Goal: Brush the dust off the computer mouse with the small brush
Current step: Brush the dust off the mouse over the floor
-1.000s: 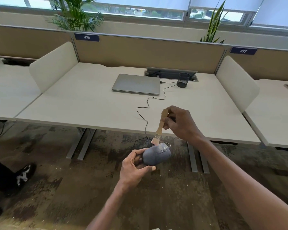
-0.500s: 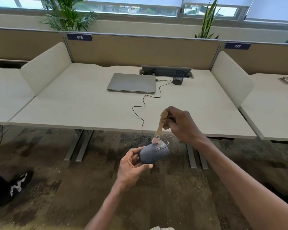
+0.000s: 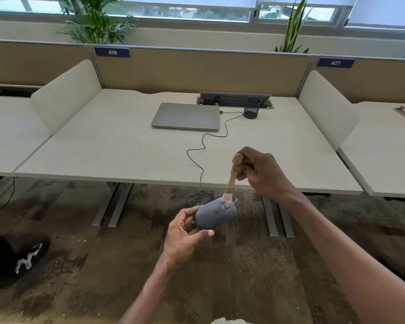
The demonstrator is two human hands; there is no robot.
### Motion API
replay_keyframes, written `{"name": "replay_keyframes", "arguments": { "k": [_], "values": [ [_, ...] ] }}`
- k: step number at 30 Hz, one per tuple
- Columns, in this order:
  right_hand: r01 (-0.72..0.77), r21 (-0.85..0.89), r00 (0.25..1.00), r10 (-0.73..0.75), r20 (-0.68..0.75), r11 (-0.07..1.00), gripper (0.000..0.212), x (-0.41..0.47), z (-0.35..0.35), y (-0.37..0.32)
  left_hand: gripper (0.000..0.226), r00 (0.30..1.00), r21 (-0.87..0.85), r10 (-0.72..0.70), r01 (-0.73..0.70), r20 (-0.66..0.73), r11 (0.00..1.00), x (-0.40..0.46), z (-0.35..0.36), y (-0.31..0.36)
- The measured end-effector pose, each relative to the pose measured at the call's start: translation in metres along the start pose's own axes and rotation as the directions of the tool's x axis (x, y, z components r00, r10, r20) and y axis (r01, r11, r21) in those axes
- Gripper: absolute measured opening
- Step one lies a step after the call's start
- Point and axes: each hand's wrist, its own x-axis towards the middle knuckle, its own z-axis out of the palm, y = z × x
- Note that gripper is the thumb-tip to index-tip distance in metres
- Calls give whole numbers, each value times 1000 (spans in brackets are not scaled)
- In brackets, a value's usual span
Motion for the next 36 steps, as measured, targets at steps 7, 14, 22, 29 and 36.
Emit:
{"name": "replay_keyframes", "arguments": {
  "k": [7, 14, 22, 29, 36],
  "values": [
    [10, -61, 997, -5, 82, 998, 42, -2, -7, 3, 73, 1000, -17, -2, 3, 23, 1000, 3, -1, -2],
    [10, 10, 1000, -10, -6, 1000, 44, 6, 3, 5, 79, 999, -59, -21, 23, 41, 998, 3, -5, -6],
    [-21, 1, 996, 21, 87, 1000, 45, 10, 2, 10, 85, 998, -70, -39, 43, 49, 997, 1, -4, -5],
    [-17, 46, 1000, 17, -4, 999, 50, 7, -1, 10, 79, 997, -49, -47, 50, 61, 998, 3, -3, -2],
    [-9, -28, 993, 12, 121, 1000, 46, 7, -4, 3, 79, 997, -59, -29, 33, 67, 998, 7, -1, -1]
  ]
}}
